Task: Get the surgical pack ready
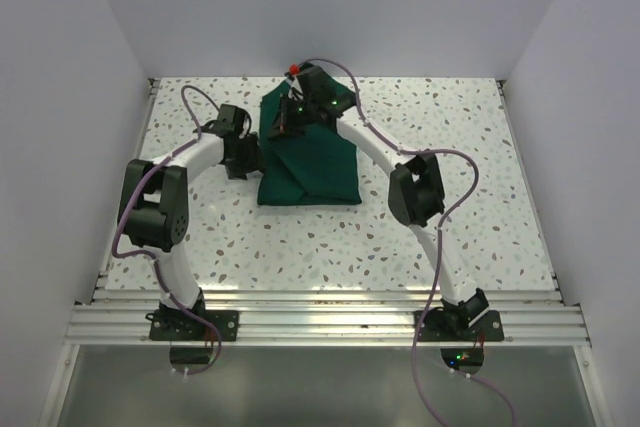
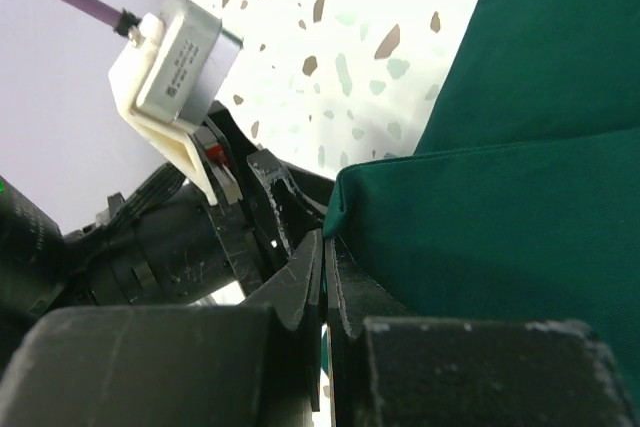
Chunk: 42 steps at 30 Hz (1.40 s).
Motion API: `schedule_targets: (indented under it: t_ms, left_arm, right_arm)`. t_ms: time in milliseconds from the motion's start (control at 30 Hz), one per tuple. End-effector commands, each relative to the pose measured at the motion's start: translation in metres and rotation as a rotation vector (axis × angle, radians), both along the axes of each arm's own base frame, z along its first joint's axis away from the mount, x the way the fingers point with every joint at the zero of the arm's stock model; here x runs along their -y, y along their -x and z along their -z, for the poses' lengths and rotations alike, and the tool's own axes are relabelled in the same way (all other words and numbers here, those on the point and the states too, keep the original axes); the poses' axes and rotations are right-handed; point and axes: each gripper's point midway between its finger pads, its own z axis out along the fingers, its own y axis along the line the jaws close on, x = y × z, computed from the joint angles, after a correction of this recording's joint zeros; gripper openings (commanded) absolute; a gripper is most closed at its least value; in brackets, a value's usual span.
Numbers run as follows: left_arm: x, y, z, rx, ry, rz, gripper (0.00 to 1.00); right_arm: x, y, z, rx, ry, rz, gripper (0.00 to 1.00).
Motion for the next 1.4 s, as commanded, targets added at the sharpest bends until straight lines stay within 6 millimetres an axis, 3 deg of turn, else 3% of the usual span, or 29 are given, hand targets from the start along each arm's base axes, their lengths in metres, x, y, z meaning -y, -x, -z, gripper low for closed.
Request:
schedule_targets:
  t_ms: [0, 100, 233, 400, 600, 700, 800, 867, 900, 1000, 1100, 1133, 1167, 1200, 1267, 1300, 1333, 1367]
  left_arm:
    - [0.012, -0.013, -0.013, 0.061, 0.045, -0.005, 0.60]
    - [-0.001, -0.008, -0.020, 0.073, -0.005, -0.053, 0.60]
    - [-0.019, 0.001, -0.047, 0.134, -0.068, -0.114, 0.61]
    - [-0.021, 0.010, -0.067, 0.171, -0.055, -0.120, 0.62]
    - [-0.023, -0.003, -0.088, 0.210, -0.063, -0.116, 0.62]
    - [-0.021, -0.015, -0.103, 0.245, -0.053, -0.106, 0.62]
    - [-0.018, -0.024, -0.112, 0.265, -0.038, -0.097, 0.62]
    - [-0.017, -0.031, -0.120, 0.287, -0.033, -0.091, 0.62]
    - [-0.018, -0.035, -0.119, 0.290, -0.033, -0.090, 0.62]
    - [-0.013, -0.052, -0.131, 0.353, -0.003, -0.052, 0.63]
    - [0.013, -0.070, -0.147, 0.455, 0.117, 0.083, 0.59]
    - [0.022, -0.072, -0.151, 0.486, 0.153, 0.138, 0.51]
    - [0.028, -0.076, -0.156, 0.522, 0.172, 0.169, 0.45]
    - [0.034, -0.087, -0.162, 0.578, 0.193, 0.193, 0.32]
    - [0.045, -0.095, -0.168, 0.612, 0.227, 0.261, 0.22]
    - [0.050, -0.102, -0.155, 0.594, 0.236, 0.285, 0.17]
    - [0.054, -0.111, -0.162, 0.621, 0.240, 0.309, 0.17]
    - [0.056, -0.119, -0.149, 0.610, 0.244, 0.320, 0.17]
  right_arm:
    - [-0.026, 0.010, -0.033, 0.070, -0.094, -0.049, 0.00]
    - [-0.026, 0.010, -0.019, 0.061, -0.071, -0.059, 0.00]
    - [-0.026, 0.010, -0.002, 0.041, -0.049, -0.063, 0.00]
    - [-0.029, 0.010, 0.017, 0.008, -0.041, -0.066, 0.00]
    - [-0.035, 0.020, 0.046, -0.057, -0.015, -0.099, 0.00]
    - [-0.038, 0.026, 0.049, -0.070, -0.020, -0.117, 0.02]
    - [-0.040, 0.026, 0.035, -0.056, -0.038, -0.123, 0.26]
    - [-0.041, 0.022, 0.015, -0.027, -0.064, -0.121, 0.32]
    - [-0.038, 0.020, 0.008, -0.023, -0.065, -0.114, 0.40]
    - [-0.023, 0.002, -0.019, 0.027, -0.078, -0.063, 0.57]
    - [0.008, -0.020, -0.039, 0.079, -0.080, -0.003, 0.59]
    - [0.028, -0.032, -0.043, 0.100, -0.065, 0.033, 0.58]
    - [0.039, -0.039, -0.043, 0.102, -0.056, 0.055, 0.54]
    - [0.049, -0.046, -0.045, 0.111, -0.058, 0.074, 0.50]
    - [0.080, -0.065, -0.041, 0.098, -0.063, 0.119, 0.45]
    - [0.099, -0.078, -0.038, 0.112, -0.053, 0.141, 0.37]
    - [0.108, -0.083, -0.036, 0.116, -0.043, 0.151, 0.30]
    - [0.117, -0.088, -0.030, 0.116, -0.032, 0.158, 0.17]
